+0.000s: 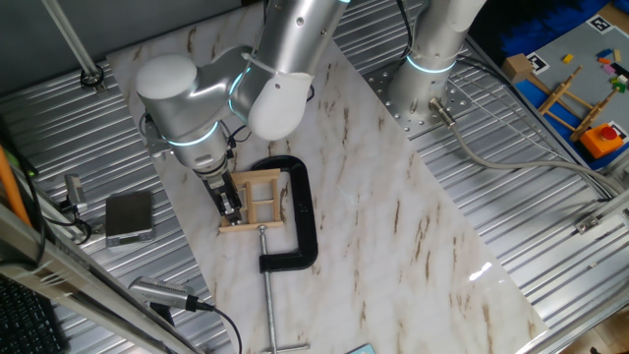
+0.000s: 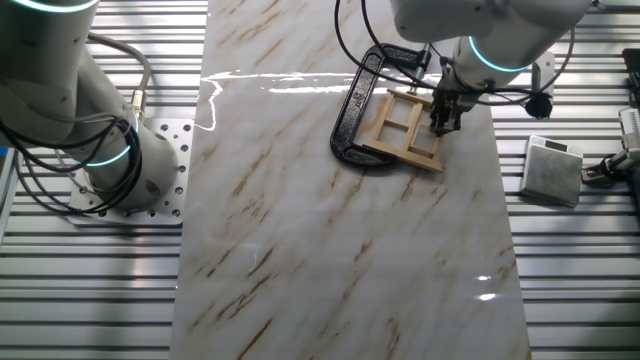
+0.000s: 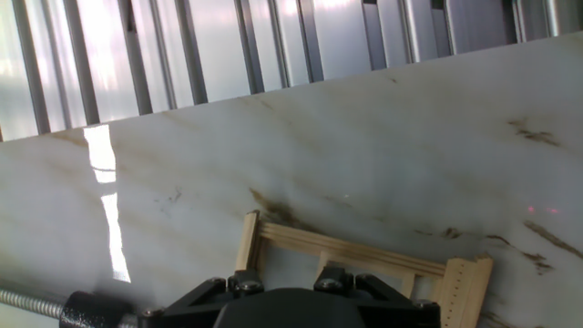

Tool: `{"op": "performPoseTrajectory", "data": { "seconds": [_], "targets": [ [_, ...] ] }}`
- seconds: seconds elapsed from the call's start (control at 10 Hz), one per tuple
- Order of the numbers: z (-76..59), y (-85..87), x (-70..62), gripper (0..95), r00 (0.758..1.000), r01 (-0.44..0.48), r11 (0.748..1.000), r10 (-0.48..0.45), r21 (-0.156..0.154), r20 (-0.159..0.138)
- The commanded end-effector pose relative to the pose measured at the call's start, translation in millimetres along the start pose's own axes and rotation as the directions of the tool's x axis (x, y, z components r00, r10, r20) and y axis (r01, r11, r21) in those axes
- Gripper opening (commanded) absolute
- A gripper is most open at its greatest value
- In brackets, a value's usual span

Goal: Open a sliding window

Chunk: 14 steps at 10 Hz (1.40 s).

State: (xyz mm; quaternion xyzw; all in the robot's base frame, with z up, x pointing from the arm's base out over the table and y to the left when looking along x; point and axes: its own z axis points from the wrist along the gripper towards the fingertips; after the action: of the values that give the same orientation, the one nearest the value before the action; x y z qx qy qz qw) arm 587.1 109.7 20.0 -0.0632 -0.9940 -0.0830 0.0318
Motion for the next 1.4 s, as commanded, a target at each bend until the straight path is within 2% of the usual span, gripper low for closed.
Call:
{"op": "performPoseTrajectory", "data": {
  "seconds": [0.1,0.5,0.6,1.4],
  "targets": [
    [0.1,1.6,-0.3,38.0,1.000,0.014,1.000,-0.014,0.013,0.004],
    [1.0,2.8,-1.2,38.0,1.000,0.028,0.999,-0.028,0.021,0.001],
    [0.9,2.7,-1.2,19.0,0.999,0.035,0.999,-0.036,0.025,0.002],
    [0.4,2.1,-0.6,19.0,0.999,0.049,0.999,-0.049,0.015,0.004]
  ]
}}
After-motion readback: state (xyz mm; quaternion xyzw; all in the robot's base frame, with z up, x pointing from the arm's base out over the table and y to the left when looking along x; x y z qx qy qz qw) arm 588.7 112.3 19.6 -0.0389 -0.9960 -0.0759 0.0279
